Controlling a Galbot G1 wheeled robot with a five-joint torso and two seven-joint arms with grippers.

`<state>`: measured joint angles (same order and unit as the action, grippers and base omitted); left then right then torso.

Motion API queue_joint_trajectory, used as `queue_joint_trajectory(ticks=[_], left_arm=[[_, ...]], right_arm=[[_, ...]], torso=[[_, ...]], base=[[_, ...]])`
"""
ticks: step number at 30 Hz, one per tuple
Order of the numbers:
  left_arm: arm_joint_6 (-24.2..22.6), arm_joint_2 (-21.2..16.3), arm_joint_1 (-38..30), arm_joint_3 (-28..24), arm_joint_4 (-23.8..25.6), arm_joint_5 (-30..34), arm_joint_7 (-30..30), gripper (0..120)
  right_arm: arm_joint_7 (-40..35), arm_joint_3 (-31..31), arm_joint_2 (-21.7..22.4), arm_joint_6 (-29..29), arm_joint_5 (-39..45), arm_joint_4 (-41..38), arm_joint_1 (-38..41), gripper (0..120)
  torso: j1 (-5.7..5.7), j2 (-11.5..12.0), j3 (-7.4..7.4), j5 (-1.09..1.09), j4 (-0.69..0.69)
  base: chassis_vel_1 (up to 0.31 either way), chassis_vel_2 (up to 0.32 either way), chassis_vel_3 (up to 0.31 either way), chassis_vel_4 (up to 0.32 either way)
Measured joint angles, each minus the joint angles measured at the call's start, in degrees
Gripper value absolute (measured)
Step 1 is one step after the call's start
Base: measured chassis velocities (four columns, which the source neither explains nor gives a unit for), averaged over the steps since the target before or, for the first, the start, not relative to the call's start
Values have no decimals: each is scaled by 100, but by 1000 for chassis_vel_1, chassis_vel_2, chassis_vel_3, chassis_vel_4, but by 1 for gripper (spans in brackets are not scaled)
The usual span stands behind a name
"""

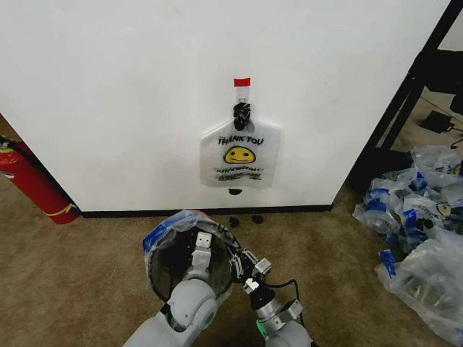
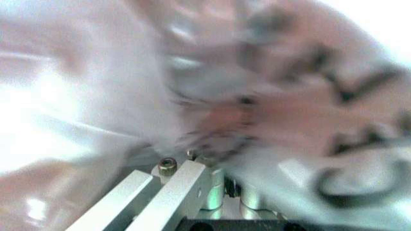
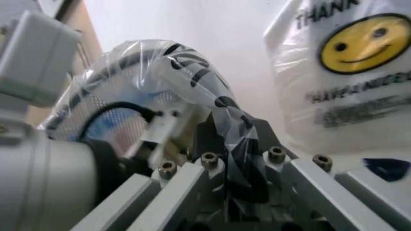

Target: Pick up the garbage bag from the wall and place it over the trash bin.

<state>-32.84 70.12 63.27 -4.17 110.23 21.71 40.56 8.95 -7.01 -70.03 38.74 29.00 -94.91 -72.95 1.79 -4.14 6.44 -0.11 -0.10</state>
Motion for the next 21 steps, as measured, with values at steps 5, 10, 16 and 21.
queue_joint_trajectory(ticks=[5, 10, 16, 21], left_arm=[[-21, -87, 165, 90, 33, 122, 226, 0], [-97, -17, 356, 26, 185, 404, 405, 0], [-239, 142, 218, -167, 293, 792, 526, 0], [-273, 190, -295, -24, -15, 1000, 642, 0]], right_arm=[[-571, 35, -18, 2, -182, -1, 8, 1], [-718, 2, -52, -15, -178, -33, 34, 1], [-465, -92, -35, -46, 32, -124, -1, 1], [-161, -59, -6, -35, 80, -174, -72, 1]], torso=[[0, 0, 0, 0, 2], [0, 0, 0, 1, 2], [0, 0, 0, 1, 2], [0, 0, 0, 1, -1]], base=[[0, 0, 0, 0], [0, 0, 0, 0], [0, 0, 0, 0], [0, 0, 0, 0]])
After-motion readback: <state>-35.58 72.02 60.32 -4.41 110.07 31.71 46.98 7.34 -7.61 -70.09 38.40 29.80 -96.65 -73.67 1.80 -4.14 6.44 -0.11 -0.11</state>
